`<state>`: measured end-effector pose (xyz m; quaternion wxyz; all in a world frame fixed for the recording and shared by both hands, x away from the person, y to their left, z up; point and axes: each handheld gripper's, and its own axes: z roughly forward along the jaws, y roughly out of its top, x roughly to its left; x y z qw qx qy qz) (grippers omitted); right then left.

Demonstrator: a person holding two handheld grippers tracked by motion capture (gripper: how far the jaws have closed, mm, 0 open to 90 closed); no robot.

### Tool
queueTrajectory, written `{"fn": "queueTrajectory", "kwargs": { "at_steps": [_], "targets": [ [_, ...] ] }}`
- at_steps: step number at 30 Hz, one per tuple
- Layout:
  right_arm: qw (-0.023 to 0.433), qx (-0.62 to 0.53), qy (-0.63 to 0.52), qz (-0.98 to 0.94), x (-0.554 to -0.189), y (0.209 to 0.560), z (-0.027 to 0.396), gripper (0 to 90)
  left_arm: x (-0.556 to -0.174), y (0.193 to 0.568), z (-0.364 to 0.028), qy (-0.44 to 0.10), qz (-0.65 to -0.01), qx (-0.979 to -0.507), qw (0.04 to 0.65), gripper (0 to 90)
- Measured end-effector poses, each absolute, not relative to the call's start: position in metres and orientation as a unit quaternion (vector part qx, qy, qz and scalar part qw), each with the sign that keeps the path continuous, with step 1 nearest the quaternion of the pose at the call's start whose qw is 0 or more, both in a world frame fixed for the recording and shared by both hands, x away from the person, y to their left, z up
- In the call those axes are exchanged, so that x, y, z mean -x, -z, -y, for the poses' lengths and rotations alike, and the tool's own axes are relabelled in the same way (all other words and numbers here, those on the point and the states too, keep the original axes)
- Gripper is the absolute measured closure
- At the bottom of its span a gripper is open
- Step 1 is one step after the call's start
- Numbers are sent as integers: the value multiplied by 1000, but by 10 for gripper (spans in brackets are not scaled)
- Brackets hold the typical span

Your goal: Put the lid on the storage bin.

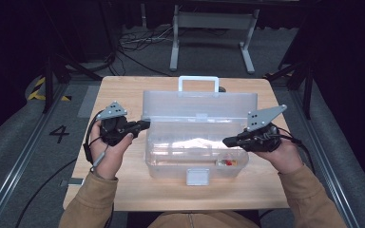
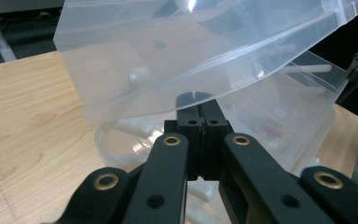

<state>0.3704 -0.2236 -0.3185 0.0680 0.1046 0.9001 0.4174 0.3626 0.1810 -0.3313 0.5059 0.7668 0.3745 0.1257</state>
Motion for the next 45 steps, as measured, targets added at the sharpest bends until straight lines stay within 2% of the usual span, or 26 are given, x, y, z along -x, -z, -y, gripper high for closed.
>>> {"fn": "queueTrajectory", "kwargs": {
  "at_steps": [17,45],
  "targets": [
    [71,-184,-462,-865,-373,322,272,896,-359,330,-185,-114,-370,-775,499,897],
    [59,-238,-464,-851,-380,327,294,897,-353,330,-190,-79,-367,-796,475,873]
  ]
}}
